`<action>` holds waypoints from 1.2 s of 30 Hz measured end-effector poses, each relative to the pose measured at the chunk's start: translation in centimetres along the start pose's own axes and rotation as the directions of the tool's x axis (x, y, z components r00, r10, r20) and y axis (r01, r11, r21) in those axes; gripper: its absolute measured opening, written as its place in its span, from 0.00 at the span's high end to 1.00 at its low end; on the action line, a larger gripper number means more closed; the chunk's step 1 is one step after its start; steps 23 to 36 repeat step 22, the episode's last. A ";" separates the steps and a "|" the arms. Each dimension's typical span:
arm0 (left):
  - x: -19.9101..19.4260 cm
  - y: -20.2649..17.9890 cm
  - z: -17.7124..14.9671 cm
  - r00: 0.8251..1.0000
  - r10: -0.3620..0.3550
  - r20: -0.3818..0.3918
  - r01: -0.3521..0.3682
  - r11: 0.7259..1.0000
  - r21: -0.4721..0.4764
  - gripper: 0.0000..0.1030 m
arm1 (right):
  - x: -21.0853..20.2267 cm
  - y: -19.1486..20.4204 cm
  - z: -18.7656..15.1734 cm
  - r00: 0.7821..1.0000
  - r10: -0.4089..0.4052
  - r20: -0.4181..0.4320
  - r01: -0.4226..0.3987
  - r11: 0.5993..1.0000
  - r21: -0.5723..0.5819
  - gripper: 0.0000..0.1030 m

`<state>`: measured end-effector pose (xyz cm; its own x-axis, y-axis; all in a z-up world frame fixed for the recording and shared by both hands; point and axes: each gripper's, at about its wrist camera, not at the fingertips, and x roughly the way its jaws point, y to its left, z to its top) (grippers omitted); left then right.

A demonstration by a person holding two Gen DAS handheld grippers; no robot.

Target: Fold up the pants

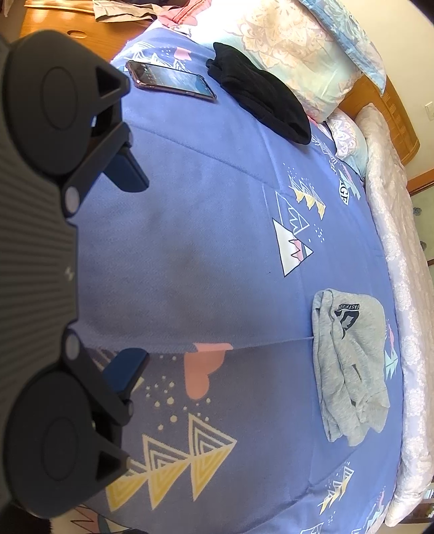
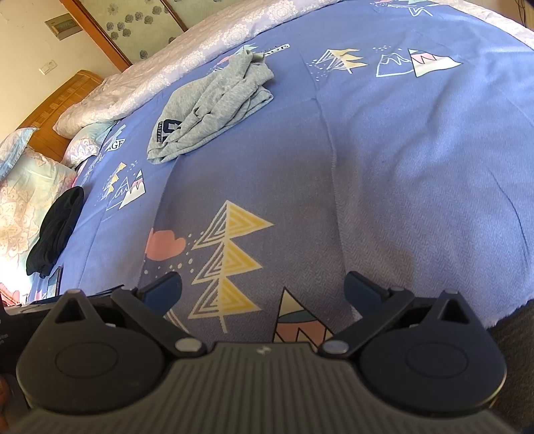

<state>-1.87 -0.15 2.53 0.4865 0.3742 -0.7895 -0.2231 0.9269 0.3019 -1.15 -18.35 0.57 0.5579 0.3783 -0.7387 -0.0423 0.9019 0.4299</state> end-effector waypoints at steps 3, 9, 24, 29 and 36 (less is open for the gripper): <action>0.0 0.0 0.0 1.000 0.000 -0.001 0.000 1.000 0.000 0.00 | 0.0 -0.1 0.1 1.000 0.000 -0.002 0.000 1.000 0.002 0.00; 0.1 -0.1 0.0 1.000 -0.004 -0.003 0.004 1.000 -0.002 0.00 | 0.0 -0.3 0.1 1.000 0.000 -0.004 0.000 1.000 0.004 0.00; -0.9 -0.3 -0.2 0.993 -0.104 0.048 0.104 0.994 0.019 0.00 | -0.1 0.0 -0.1 1.000 -0.018 0.023 0.018 1.000 -0.019 0.00; -0.9 -0.3 -0.2 0.993 -0.104 0.048 0.104 0.994 0.019 0.00 | -0.1 0.0 -0.1 1.000 -0.018 0.023 0.018 1.000 -0.019 0.00; -0.9 -0.3 -0.2 0.993 -0.104 0.048 0.104 0.994 0.019 0.00 | -0.1 0.0 -0.1 1.000 -0.018 0.023 0.018 1.000 -0.019 0.00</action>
